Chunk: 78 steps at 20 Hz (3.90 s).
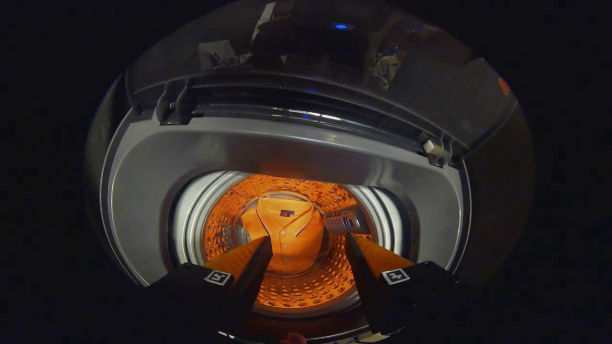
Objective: Put the clothes into the washing machine and then close the washing machine lid.
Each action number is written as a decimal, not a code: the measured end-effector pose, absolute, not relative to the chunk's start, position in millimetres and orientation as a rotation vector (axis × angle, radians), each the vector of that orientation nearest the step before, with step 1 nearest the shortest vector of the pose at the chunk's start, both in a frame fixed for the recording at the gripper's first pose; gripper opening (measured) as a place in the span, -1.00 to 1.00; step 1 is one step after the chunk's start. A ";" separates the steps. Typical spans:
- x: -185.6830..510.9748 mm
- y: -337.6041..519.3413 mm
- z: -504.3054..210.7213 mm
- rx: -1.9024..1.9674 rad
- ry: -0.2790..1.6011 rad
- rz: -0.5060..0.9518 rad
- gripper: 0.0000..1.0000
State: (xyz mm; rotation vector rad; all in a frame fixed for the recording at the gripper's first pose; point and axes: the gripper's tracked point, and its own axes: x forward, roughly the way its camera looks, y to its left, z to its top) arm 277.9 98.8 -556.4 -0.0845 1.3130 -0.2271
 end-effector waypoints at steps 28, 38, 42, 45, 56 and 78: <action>281.6 90.0 -163.1 -0.230 0.466 -0.230 0.96; 347.4 72.4 -118.1 -0.151 0.343 -0.245 0.95; 402.0 72.4 -140.6 -0.101 0.342 -0.198 0.95; 436.9 66.9 -166.3 -0.071 0.366 -0.187 0.95; 493.2 51.4 -231.9 0.110 0.440 -0.187 0.98; 493.1 56.7 -264.6 0.101 0.462 -0.150 0.98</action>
